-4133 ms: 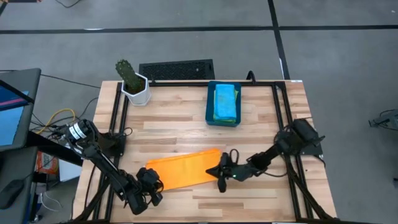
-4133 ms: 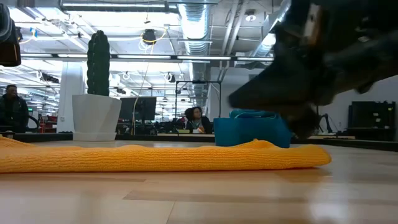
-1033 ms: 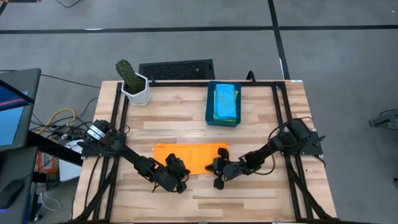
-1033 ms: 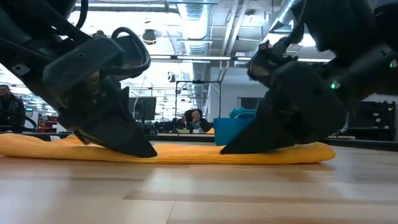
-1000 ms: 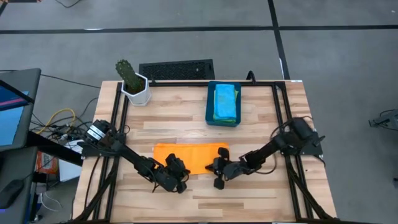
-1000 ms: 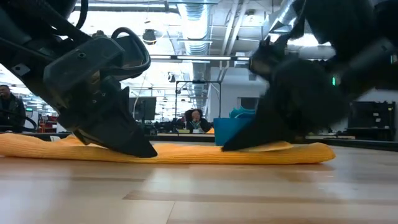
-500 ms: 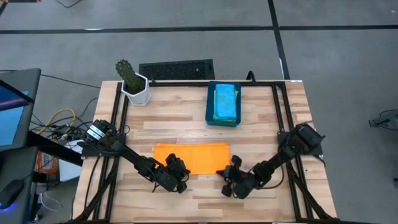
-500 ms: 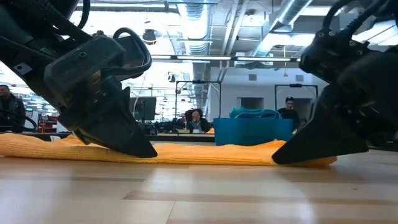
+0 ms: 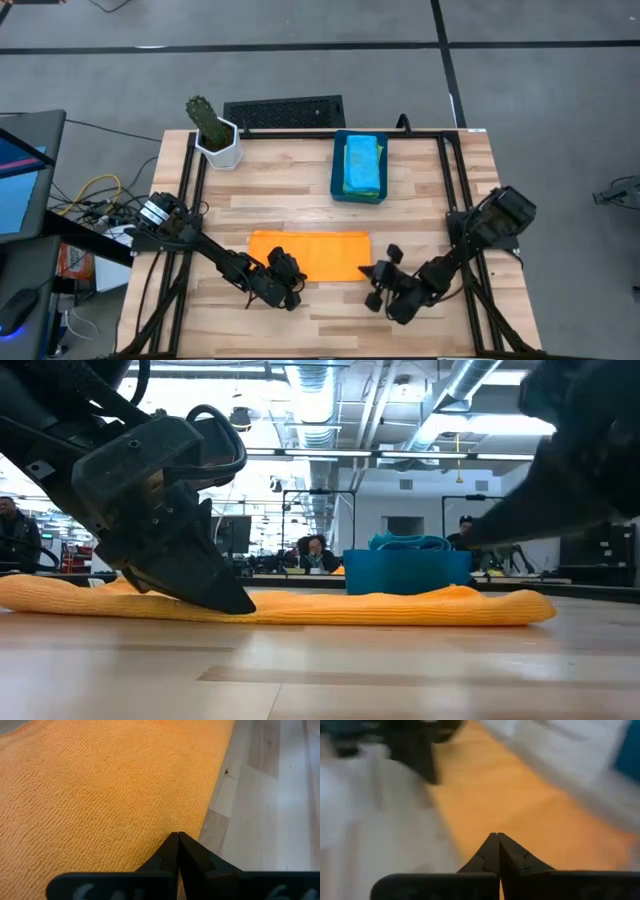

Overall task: Fold microfiber towels
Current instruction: Fold the orange towel

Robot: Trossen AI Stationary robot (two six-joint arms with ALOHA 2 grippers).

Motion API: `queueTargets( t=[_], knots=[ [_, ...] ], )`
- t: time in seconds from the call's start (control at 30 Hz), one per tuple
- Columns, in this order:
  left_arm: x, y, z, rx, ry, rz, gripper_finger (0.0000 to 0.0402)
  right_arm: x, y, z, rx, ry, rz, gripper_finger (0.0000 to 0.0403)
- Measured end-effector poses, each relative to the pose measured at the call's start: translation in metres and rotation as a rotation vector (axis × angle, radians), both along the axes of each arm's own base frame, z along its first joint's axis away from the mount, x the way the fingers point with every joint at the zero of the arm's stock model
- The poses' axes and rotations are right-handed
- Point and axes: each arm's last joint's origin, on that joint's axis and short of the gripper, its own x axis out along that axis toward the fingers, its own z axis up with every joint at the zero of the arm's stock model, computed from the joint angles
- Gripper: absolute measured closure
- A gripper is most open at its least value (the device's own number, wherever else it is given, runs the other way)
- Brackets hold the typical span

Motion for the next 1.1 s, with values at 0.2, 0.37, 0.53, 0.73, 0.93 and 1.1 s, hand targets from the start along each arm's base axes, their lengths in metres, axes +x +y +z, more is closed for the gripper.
queueTargets(
  t=[0.2, 0.37, 0.53, 0.73, 0.93, 1.1],
  knots=[
    [0.000, 0.000, 0.000, 0.001, 0.000, 0.000, 0.0401, -0.019, 0.003, -0.030, 0.016, 0.076, -0.073, 0.0388],
    [0.000, 0.000, 0.000, 0.000, 0.000, 0.000, 0.0401, -0.029, 0.012, -0.056, 0.070, 0.031, -0.142, 0.0385],
    [0.001, 0.001, 0.003, -0.017, -0.015, 0.009, 0.0401, -0.032, 0.010, -0.052, 0.074, 0.048, -0.154, 0.0381],
    [0.000, 0.007, 0.022, -0.046, -0.026, -0.007, 0.0401, -0.041, 0.001, -0.023, 0.053, 0.115, -0.146, 0.0382],
    [0.001, 0.014, 0.041, -0.056, -0.080, 0.041, 0.0401, -0.043, 0.002, 0.006, 0.098, 0.061, -0.109, 0.0371],
    [0.016, 0.009, 0.066, -0.093, -0.356, 0.096, 0.0401, -0.042, 0.008, 0.028, 0.270, 0.056, -0.054, 0.0351]
  ],
)
